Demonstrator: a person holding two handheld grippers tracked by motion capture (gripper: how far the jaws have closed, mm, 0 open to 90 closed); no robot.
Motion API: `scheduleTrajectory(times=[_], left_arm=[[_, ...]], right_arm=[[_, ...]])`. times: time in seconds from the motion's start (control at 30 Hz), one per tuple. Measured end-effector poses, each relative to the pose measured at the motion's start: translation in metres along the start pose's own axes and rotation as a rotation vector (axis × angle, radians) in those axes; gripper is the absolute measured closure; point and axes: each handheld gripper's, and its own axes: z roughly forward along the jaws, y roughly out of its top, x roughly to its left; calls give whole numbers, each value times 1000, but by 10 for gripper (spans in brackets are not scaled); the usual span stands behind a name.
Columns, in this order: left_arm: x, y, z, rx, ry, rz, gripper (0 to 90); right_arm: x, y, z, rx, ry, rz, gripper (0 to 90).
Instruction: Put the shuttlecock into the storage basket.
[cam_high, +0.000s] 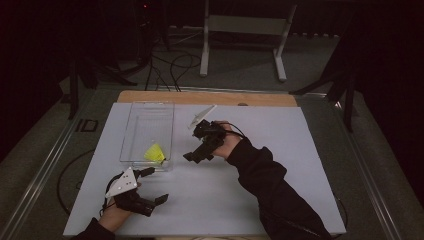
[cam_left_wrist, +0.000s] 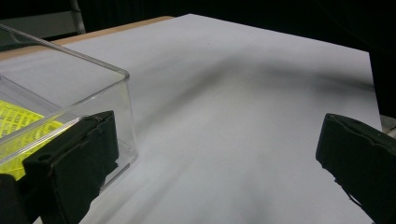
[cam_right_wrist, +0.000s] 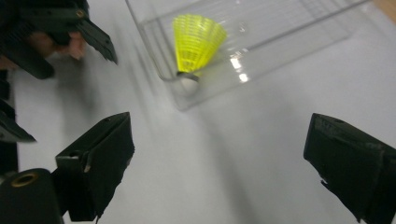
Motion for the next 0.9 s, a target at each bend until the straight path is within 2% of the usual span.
scheduleTrajectory(times=[0.33,0.63,0.9], left_arm=[[0,0,0,0,1,-2,0],[0,0,1,1,-2,0,0],[0,0,1,1,-2,0,0]], right_arm=[[-6,-28,-17,-27,-7,7,83],[-9,-55,-28,-82,0,22,83],[-12,-80,-37,-122,-12,55,83]])
